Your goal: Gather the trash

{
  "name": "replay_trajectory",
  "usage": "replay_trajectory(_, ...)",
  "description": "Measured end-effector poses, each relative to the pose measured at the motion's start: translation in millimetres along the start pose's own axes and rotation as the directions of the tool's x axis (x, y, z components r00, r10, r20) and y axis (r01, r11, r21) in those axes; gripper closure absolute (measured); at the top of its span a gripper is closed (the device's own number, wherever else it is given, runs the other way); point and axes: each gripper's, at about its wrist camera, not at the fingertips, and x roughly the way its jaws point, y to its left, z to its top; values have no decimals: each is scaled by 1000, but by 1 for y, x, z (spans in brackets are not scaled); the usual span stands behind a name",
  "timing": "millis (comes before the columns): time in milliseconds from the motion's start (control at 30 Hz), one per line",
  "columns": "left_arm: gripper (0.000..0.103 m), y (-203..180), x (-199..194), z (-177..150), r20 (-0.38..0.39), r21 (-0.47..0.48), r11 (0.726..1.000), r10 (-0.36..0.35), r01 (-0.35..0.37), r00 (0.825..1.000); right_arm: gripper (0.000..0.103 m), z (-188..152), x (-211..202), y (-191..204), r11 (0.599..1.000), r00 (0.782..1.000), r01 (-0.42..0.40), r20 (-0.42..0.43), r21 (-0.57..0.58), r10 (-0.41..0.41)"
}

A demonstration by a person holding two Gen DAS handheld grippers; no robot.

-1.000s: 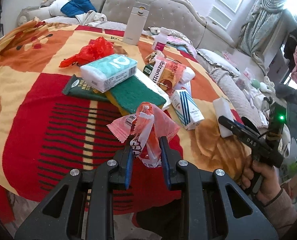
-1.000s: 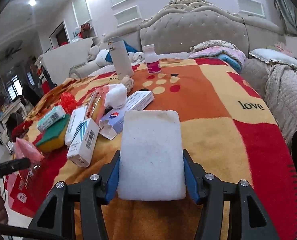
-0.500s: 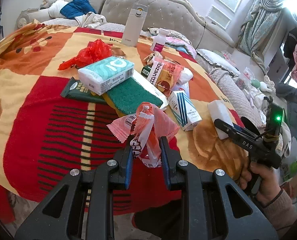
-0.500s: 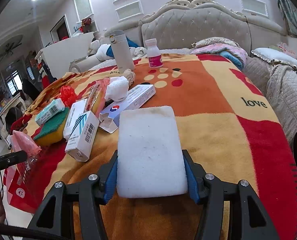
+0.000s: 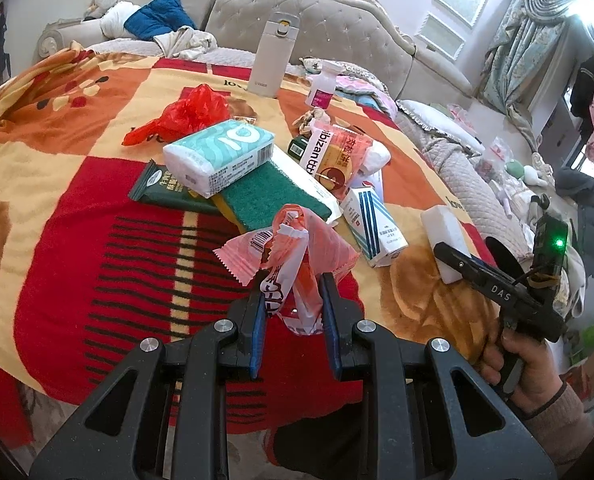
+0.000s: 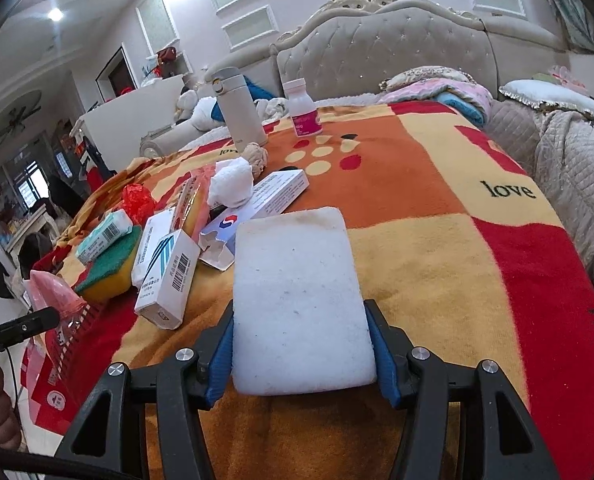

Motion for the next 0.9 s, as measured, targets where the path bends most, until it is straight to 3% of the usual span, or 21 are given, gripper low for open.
replay_trajectory(900,81,4,6,-1,-7,-11,1000,1,-1,1000,45,0,2,4,999,1000,20,-14,-28,-20)
